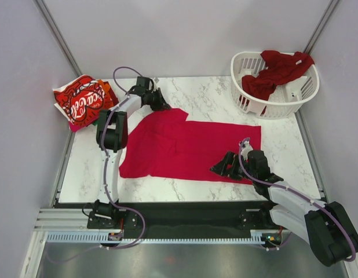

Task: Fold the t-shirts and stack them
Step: Fold the tshirt

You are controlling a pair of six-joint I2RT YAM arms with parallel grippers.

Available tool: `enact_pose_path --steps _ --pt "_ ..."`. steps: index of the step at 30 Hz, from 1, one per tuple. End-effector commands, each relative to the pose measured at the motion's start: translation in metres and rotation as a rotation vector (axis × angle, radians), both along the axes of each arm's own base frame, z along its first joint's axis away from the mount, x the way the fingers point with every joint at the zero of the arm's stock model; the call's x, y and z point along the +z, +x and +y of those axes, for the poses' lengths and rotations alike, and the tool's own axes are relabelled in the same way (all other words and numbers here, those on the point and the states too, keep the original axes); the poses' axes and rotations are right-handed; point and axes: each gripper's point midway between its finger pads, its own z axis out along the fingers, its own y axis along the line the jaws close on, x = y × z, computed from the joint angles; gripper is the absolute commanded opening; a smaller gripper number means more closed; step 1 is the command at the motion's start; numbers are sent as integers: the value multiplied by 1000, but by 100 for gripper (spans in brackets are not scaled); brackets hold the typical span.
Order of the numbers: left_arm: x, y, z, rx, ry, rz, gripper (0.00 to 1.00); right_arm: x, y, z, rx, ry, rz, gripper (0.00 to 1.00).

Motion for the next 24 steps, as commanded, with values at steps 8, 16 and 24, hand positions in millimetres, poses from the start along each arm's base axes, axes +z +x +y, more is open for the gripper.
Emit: enact_pose_path --steps 8,16,24 --pt "63 -42 93 187 269 -35 2 69 43 -10 -50 -127 -182 98" --pt "82 -64 99 165 308 -4 2 83 132 -106 -460 -628 -41 98" --pt "81 -82 97 115 308 42 2 54 200 -152 -571 -656 55 91"
